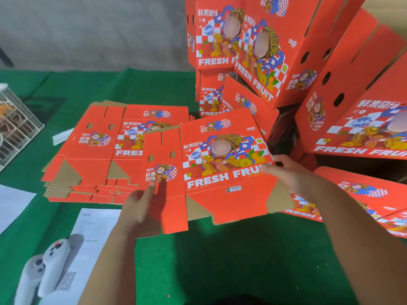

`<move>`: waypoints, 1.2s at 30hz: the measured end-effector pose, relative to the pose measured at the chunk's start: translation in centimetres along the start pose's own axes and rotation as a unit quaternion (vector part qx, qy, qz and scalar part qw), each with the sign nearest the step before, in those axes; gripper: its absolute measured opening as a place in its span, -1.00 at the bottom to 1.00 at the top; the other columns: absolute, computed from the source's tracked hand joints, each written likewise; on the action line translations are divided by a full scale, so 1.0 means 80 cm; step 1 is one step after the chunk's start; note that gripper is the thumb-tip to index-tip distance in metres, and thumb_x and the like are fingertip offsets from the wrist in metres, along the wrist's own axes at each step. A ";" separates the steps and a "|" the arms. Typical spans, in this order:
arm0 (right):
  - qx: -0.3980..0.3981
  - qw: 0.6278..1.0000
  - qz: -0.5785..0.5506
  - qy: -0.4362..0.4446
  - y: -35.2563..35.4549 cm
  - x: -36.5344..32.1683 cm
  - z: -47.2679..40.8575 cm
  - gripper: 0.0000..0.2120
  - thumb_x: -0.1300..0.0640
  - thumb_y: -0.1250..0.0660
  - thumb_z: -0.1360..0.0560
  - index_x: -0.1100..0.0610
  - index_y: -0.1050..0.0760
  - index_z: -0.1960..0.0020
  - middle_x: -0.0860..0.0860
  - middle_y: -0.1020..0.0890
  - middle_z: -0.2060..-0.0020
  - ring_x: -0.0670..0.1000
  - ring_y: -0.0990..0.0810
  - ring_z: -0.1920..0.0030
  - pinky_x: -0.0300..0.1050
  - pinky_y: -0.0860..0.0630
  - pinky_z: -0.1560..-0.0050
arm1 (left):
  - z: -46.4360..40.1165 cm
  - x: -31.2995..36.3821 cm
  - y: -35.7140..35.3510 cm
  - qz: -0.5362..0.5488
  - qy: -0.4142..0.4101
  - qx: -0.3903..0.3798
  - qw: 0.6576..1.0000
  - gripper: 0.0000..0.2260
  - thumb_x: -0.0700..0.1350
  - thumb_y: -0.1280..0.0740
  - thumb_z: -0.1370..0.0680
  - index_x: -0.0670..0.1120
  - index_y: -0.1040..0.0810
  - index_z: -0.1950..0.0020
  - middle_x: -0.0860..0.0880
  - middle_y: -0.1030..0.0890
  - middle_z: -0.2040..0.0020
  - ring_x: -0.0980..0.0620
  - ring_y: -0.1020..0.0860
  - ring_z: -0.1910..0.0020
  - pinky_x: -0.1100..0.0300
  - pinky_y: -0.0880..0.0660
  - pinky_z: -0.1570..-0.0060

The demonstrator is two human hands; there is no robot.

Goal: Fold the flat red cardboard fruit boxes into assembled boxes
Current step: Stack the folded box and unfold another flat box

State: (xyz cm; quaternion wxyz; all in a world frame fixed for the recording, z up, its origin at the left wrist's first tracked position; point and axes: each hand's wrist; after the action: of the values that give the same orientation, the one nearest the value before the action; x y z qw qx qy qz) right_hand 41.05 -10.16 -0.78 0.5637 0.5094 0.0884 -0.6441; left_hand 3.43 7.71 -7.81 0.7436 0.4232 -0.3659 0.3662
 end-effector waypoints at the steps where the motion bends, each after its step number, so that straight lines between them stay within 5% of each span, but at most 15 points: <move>1: -0.007 0.999 -0.035 -0.019 -0.005 0.001 -0.001 -0.44 -0.20 -0.47 -0.51 0.00 -0.46 -0.40 0.08 -0.61 0.00 0.11 -0.61 0.02 -0.01 -0.50 0.01 | -0.004 0.000 0.003 -0.019 -0.014 0.020 1.000 -0.52 0.35 -0.34 -0.51 -0.09 -0.64 0.04 -0.16 -0.73 -0.02 -0.18 -0.68 0.01 -0.09 -0.57 -0.04; 4: 0.029 0.995 -0.088 -0.033 -0.017 0.007 -0.007 -0.73 -0.06 -0.43 -0.56 0.09 -0.57 -0.15 0.16 -0.68 0.00 0.18 -0.67 0.02 0.01 -0.53 -0.03 | -0.020 0.001 0.018 -0.081 0.004 0.085 0.993 -0.56 0.28 -0.31 -0.62 -0.11 -0.64 -0.02 -0.20 -0.71 -0.01 -0.21 -0.64 -0.04 -0.03 -0.52 -0.10; 6: 0.043 0.995 -0.072 -0.045 -0.025 0.001 -0.012 -0.78 -0.12 -0.42 -0.55 0.00 -0.60 -0.08 0.08 -0.68 -0.07 0.12 -0.67 -0.05 0.02 -0.55 -0.16 | -0.022 0.012 0.023 -0.101 0.004 0.039 0.994 -0.46 0.33 -0.24 -0.63 -0.10 -0.66 0.21 -0.13 -0.70 0.22 -0.13 -0.58 0.15 -0.02 -0.47 0.01; 7: 0.032 0.995 -0.078 -0.048 -0.028 -0.003 -0.010 -0.77 -0.15 -0.41 -0.55 -0.04 -0.59 -0.11 0.03 -0.68 -0.06 0.05 -0.67 -0.04 -0.01 -0.57 -0.13 | -0.020 0.016 0.023 -0.060 -0.007 0.006 0.998 -0.45 0.33 -0.27 -0.62 -0.13 -0.66 0.18 -0.11 -0.72 0.20 -0.09 -0.60 0.15 -0.02 -0.49 -0.04; 9: 0.010 0.993 -0.106 -0.044 -0.030 -0.006 -0.010 -0.75 -0.15 -0.40 -0.58 -0.07 -0.56 -0.20 -0.01 -0.70 -0.05 -0.03 -0.70 0.01 -0.07 -0.59 -0.03 | -0.013 0.024 0.018 0.095 -0.025 -0.064 0.993 -0.60 0.22 -0.34 -0.64 -0.12 -0.65 -0.12 -0.03 -0.76 -0.08 0.12 -0.67 -0.12 0.09 -0.43 -0.26; 12: -0.017 0.986 -0.157 -0.055 -0.028 -0.019 -0.012 -0.66 -0.07 -0.38 -0.62 -0.01 -0.53 -0.36 0.16 -0.65 -0.25 0.16 -0.64 -0.24 0.13 -0.52 -0.36 | -0.017 0.020 0.014 0.178 -0.024 -0.087 0.980 -0.74 0.18 -0.26 -0.68 0.11 -0.62 -0.24 0.33 -0.62 -0.25 0.51 -0.44 -0.29 0.28 -0.14 -0.38; 15: -0.041 0.983 -0.174 -0.030 -0.021 -0.027 -0.013 -0.56 0.04 -0.34 -0.66 0.18 -0.47 -0.49 0.25 -0.55 -0.40 0.24 -0.51 -0.42 0.18 -0.37 -0.51 | -0.021 0.019 0.022 0.228 0.038 -0.134 0.964 -0.40 0.28 -0.35 -0.58 0.03 -0.45 -0.54 0.06 -0.36 -0.59 0.10 -0.29 -0.56 0.14 -0.19 -0.53; 18: -0.017 0.977 -0.201 -0.064 -0.020 -0.044 -0.025 -0.58 -0.02 -0.39 -0.61 0.11 -0.54 -0.41 0.23 -0.67 -0.25 0.25 -0.64 -0.27 0.22 -0.53 -0.35 | -0.015 0.019 0.022 0.439 0.135 -0.176 0.871 -0.38 0.25 -0.37 -0.54 -0.08 -0.55 -0.48 -0.07 -0.46 -0.54 0.02 -0.25 -0.60 0.13 -0.19 -0.52; 21: -0.033 0.984 -0.172 -0.029 -0.012 -0.042 -0.030 -0.73 -0.02 -0.45 -0.56 -0.05 -0.59 -0.24 0.08 -0.77 0.03 0.12 -0.77 0.07 0.06 -0.68 0.08 | -0.012 0.014 0.007 0.317 0.086 -0.192 0.925 -0.43 0.41 -0.18 -0.57 0.12 -0.60 -0.43 0.09 -0.49 -0.50 0.16 -0.26 -0.58 0.10 -0.02 -0.62; 23: -0.009 0.994 -0.104 0.016 -0.011 -0.041 -0.039 -0.75 0.01 -0.48 -0.55 -0.06 -0.60 -0.22 0.02 -0.77 -0.01 0.08 -0.77 0.02 -0.03 -0.64 0.06 | -0.007 0.009 -0.008 0.201 0.059 -0.142 0.967 -0.30 0.51 -0.31 -0.47 -0.03 -0.66 -0.30 -0.04 -0.62 -0.37 0.05 -0.54 -0.37 0.08 -0.32 -0.49; 25: 0.019 0.996 -0.075 0.051 -0.007 -0.039 -0.046 -0.75 0.05 -0.48 -0.56 -0.01 -0.63 -0.23 0.01 -0.76 -0.07 0.04 -0.74 -0.06 -0.06 -0.61 -0.03 | 0.002 0.012 -0.023 0.047 0.010 -0.087 0.995 -0.09 0.59 -0.42 -0.22 -0.20 -0.58 -0.15 -0.21 -0.59 -0.14 0.00 -0.57 -0.08 0.04 -0.48 -0.19; 26: 0.027 0.995 -0.084 0.051 -0.003 -0.039 -0.048 -0.77 0.07 -0.48 -0.56 0.01 -0.64 -0.21 0.02 -0.76 -0.06 0.06 -0.73 -0.07 -0.02 -0.62 -0.08 | 0.007 0.012 -0.029 -0.053 0.008 -0.062 0.997 0.04 0.61 -0.41 -0.15 -0.17 -0.47 -0.30 -0.18 -0.46 -0.28 -0.05 -0.46 -0.27 -0.07 -0.43 -0.32; 28: 0.026 0.994 -0.105 0.034 0.009 -0.038 -0.050 -0.82 0.07 -0.49 -0.56 0.02 -0.67 -0.16 0.06 -0.77 -0.01 0.12 -0.75 -0.04 0.12 -0.62 -0.21 | 0.015 0.007 -0.035 -0.192 -0.019 -0.033 0.981 0.32 0.63 -0.38 -0.05 0.02 -0.04 -0.65 -0.06 -0.03 -0.59 -0.12 -0.01 -0.61 -0.17 -0.06 -0.60; 30: 0.009 0.993 -0.113 0.010 0.018 -0.037 -0.048 -0.81 0.03 -0.49 -0.56 0.01 -0.67 -0.16 0.07 -0.77 0.01 0.15 -0.76 -0.02 0.19 -0.61 -0.24 | 0.024 -0.006 -0.036 -0.249 -0.117 -0.047 0.960 0.44 0.65 -0.39 0.01 0.21 0.32 -0.65 0.05 0.27 -0.65 -0.10 0.25 -0.64 -0.18 0.19 -0.58; 36: -0.001 0.991 -0.134 -0.016 0.005 -0.028 -0.043 -0.79 0.02 -0.46 -0.58 0.02 -0.65 -0.20 0.12 -0.76 -0.04 0.17 -0.75 -0.04 0.12 -0.64 -0.12 | 0.041 -0.014 -0.071 -0.386 -0.280 -0.116 0.871 0.28 0.50 -0.47 -0.19 0.33 0.35 -0.61 0.04 0.35 -0.66 -0.08 0.32 -0.63 -0.23 0.22 -0.59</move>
State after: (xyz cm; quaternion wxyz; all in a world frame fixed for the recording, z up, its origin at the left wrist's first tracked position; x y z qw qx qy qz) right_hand 42.95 -6.49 -0.51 0.4742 0.4820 0.1468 -0.7220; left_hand 6.97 2.41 -9.63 0.7362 0.5258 -0.4062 -0.1286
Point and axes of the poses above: each hand's wrist, its own z-axis away from the middle knuckle, its own y-axis out of the back of the hand, x = y × z
